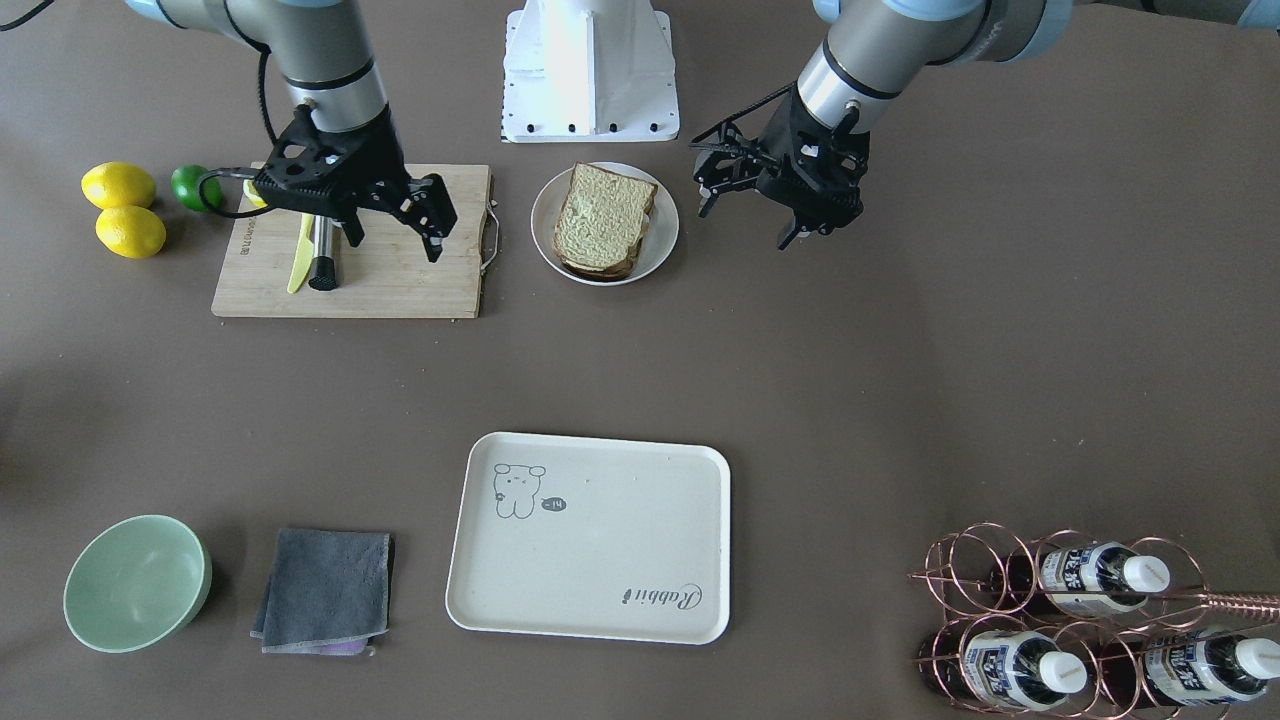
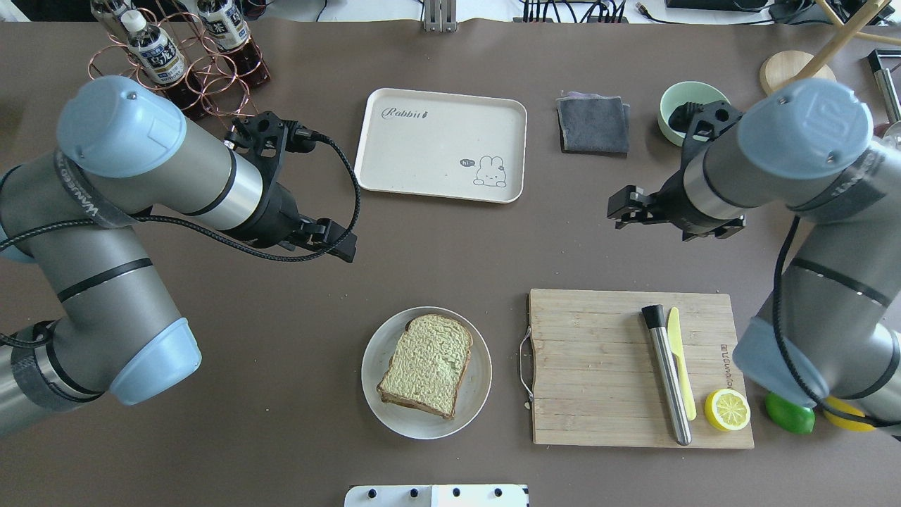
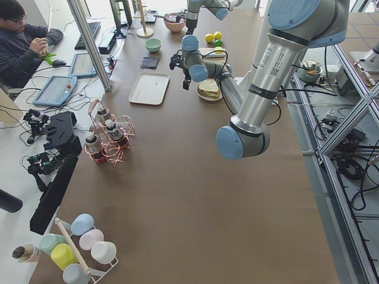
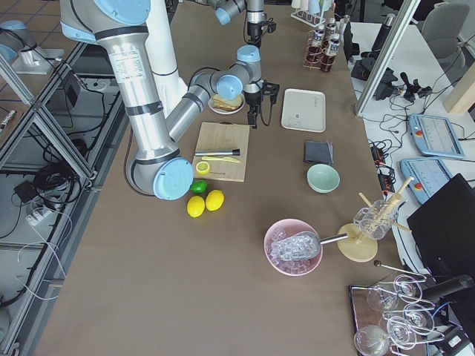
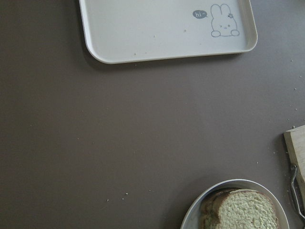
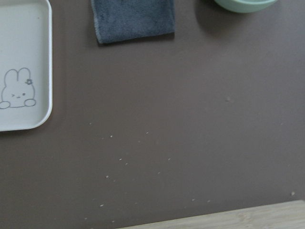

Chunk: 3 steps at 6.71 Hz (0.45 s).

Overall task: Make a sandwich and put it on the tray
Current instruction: 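Raise the right gripper away from the plate while the left arm moves toward the plate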

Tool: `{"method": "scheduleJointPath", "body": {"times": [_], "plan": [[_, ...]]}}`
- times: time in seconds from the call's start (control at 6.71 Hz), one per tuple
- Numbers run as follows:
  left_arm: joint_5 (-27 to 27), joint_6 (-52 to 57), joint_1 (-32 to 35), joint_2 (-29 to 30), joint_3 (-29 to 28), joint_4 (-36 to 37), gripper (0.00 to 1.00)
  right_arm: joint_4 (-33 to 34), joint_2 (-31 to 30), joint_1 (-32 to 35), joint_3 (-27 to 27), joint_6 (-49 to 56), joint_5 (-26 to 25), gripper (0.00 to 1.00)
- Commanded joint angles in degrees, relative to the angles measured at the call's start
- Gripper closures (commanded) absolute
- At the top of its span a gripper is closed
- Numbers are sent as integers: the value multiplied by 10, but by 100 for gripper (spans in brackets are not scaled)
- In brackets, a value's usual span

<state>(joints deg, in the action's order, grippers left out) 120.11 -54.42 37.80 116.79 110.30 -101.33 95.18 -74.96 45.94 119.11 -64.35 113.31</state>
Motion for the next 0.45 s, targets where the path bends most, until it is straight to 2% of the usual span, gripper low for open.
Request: {"method": "scheduleJointPath", "body": {"times": [0.0,0.15,0.3], "plan": [[-15,-5,-19,-5,-18,-24,3,0,-90,148,-6,263,99,0],[-15,-6,-22,-9,-18,-24,3,1,-127,236,-38,417,146,0],[-15,-5,-33,-16,-18,-26,3,3,-148,310,-73,540,171,0]]}}
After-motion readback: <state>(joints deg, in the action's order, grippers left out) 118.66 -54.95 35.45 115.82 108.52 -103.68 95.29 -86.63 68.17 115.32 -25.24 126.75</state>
